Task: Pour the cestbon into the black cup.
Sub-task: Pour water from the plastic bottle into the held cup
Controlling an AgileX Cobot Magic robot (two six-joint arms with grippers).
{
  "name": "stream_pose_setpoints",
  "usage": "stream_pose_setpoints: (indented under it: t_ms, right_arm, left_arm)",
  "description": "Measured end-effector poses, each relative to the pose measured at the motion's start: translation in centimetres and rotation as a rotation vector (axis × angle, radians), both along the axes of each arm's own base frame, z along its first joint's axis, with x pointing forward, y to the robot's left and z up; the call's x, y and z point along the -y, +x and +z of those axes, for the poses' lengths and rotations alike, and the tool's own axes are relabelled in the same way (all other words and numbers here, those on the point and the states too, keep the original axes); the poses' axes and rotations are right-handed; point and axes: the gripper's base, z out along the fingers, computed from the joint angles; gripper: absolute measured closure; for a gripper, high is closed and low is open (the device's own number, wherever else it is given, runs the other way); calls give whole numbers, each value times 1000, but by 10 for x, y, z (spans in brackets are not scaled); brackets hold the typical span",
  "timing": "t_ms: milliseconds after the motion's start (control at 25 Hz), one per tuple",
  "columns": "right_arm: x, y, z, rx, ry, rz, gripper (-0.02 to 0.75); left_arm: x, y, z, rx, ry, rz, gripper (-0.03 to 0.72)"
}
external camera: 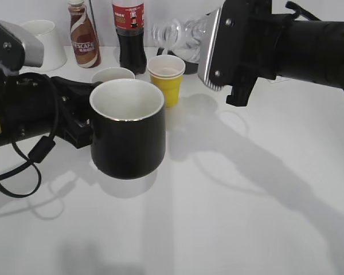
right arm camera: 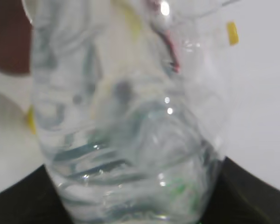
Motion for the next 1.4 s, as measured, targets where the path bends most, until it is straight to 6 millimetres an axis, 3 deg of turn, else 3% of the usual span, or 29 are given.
stream_pose_setpoints:
  t_ms: [640,1400]
  right_arm:
    - [0,0,0,241,-298,105,266]
    - [-2,0,3,348,-372,148,266]
  left_arm:
    - [21,-6,-11,-57,63,-59,652]
    - [24,-8,-12,-57,70,-74,652]
